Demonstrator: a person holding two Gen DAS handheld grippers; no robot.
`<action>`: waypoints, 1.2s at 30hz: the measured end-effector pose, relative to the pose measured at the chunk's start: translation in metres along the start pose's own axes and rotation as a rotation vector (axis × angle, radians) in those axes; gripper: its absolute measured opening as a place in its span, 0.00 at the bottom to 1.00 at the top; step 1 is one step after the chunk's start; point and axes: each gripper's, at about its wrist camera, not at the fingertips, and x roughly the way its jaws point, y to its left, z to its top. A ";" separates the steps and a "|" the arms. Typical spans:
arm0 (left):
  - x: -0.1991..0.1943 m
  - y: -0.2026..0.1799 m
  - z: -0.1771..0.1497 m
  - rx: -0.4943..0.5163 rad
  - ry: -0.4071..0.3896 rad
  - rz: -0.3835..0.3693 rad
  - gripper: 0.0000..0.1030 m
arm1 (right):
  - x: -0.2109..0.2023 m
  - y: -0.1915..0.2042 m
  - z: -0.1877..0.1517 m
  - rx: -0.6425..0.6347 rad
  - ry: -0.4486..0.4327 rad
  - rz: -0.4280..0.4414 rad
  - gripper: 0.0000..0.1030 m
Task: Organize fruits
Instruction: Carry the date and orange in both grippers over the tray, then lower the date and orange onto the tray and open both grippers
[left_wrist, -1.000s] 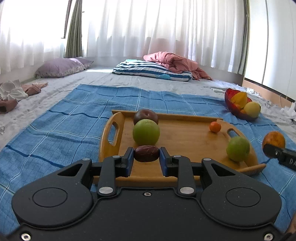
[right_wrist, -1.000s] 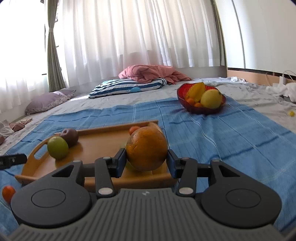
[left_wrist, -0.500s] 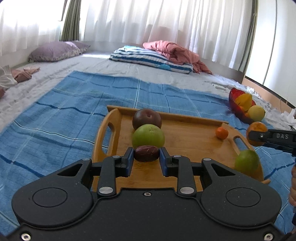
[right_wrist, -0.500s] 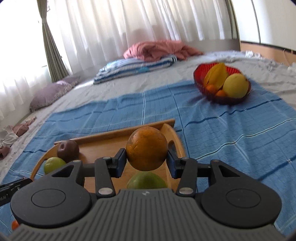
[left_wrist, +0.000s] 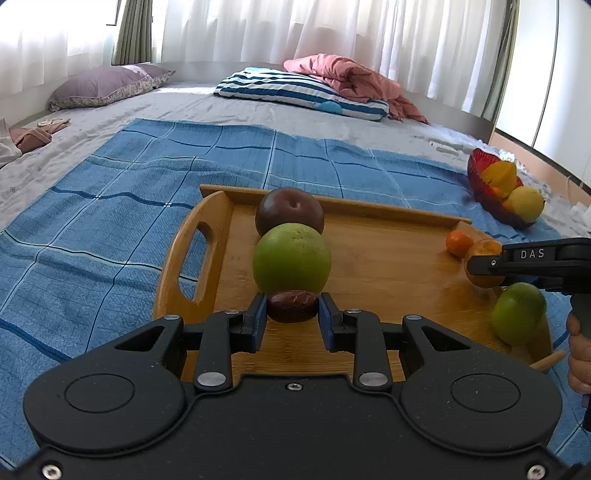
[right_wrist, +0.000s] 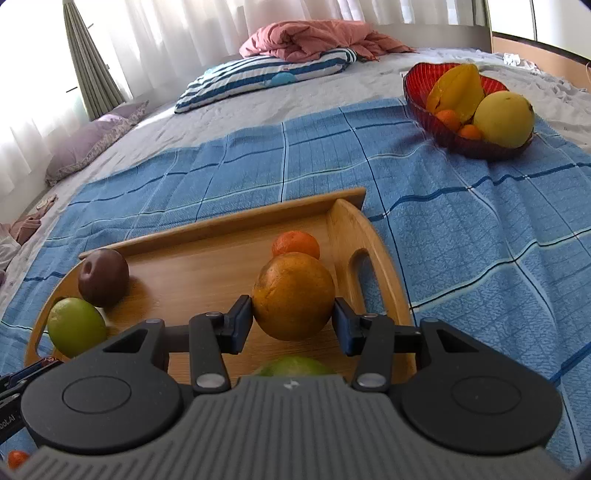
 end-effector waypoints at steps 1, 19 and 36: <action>0.001 0.000 -0.001 0.001 0.001 0.002 0.27 | 0.002 -0.001 0.000 0.002 0.003 -0.002 0.49; 0.019 0.001 -0.007 0.006 0.029 0.028 0.27 | 0.004 0.000 -0.002 -0.036 -0.001 0.003 0.49; 0.007 0.003 -0.009 0.011 0.012 0.030 0.64 | -0.007 -0.002 -0.003 -0.038 -0.025 0.012 0.70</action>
